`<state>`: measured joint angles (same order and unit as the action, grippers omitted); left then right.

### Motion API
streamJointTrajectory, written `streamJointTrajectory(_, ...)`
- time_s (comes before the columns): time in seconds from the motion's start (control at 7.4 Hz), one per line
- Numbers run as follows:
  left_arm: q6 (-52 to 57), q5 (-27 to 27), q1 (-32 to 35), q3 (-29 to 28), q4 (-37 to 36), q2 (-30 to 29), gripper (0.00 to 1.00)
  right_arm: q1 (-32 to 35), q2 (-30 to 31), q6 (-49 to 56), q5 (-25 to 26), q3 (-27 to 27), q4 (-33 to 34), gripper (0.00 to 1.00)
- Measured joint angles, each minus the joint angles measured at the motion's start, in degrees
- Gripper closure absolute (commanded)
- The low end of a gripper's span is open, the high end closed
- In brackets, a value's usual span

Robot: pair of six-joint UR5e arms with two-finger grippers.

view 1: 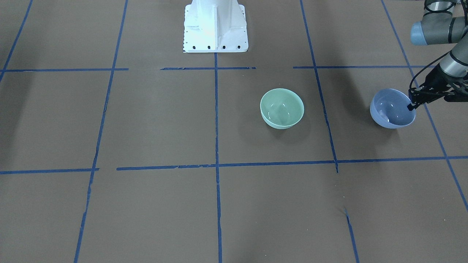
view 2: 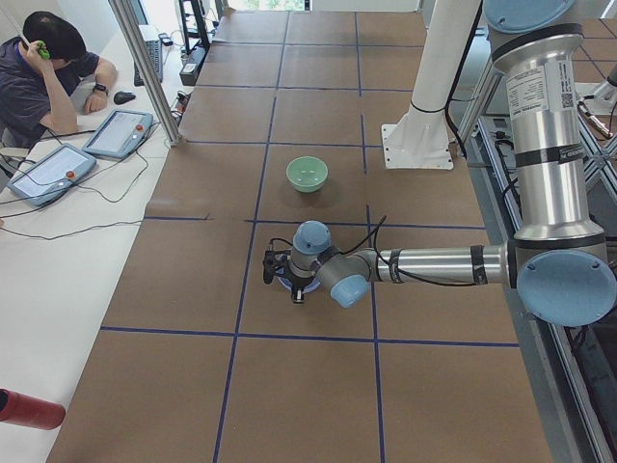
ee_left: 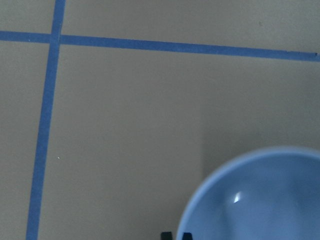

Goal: Stack blue bowl on green bowl
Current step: 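Lower the left gripper onto the blue bowl's rim and close it, then lift the blue bowl with the left gripper and carry it over the green bowl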

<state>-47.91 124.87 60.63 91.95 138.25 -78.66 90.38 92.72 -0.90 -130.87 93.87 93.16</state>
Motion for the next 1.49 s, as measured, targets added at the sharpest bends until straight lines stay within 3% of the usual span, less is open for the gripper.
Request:
streamJointTrajectory(0.54,0.14,4.48,0.24,4.63,-2.42,-0.07,1.00,0.02,0.00,-0.01,0.00,0.00,0.00,0.00)
streamJointTrajectory(1.08,-1.38,4.42,2.44,21.66,-22.50,-1.78,1.00,-0.02,0.00,0.02,0.00,0.00,0.00,0.00)
streamJointTrajectory(1.49,-14.88,2.37,-0.97,26.76,-29.06,-8.82,1.00,-0.03,-0.04,-0.02,0.00,0.00,0.00,0.00)
